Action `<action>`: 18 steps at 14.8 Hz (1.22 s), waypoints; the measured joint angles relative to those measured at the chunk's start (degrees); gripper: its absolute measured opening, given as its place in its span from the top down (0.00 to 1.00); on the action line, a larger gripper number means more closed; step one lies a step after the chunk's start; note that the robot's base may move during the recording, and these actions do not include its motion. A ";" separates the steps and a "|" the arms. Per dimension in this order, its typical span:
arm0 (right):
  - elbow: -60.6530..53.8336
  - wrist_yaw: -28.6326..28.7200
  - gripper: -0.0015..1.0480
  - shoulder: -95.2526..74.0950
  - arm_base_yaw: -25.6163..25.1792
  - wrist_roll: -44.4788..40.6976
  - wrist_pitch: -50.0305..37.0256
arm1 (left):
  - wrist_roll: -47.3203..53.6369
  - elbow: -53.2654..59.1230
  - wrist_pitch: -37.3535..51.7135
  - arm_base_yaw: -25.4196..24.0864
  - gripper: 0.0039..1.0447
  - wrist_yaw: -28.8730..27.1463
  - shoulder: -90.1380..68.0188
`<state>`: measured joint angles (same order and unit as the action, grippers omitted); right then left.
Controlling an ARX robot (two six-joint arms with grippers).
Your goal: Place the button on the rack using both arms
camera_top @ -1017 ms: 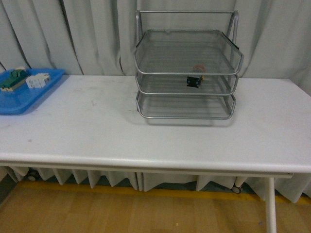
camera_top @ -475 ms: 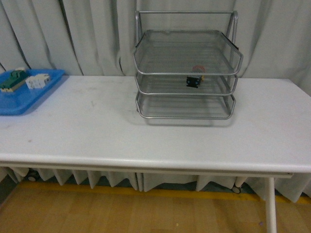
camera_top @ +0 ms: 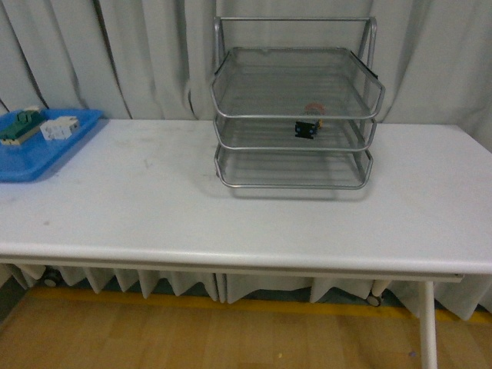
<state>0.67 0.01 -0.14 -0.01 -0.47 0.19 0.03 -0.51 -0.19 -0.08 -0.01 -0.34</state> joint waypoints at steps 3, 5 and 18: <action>0.00 0.00 0.75 0.00 0.00 0.00 0.00 | 0.00 0.00 0.00 0.00 0.06 0.00 0.00; 0.00 -0.02 0.50 0.00 0.00 0.00 0.00 | 0.00 0.00 0.00 0.00 0.06 0.00 0.00; 0.00 -0.02 0.06 0.00 0.00 0.04 0.00 | -0.02 0.00 0.00 0.00 0.06 0.00 0.00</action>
<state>0.67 -0.01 -0.14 -0.01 -0.43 0.19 0.01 -0.51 -0.19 -0.08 -0.01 -0.34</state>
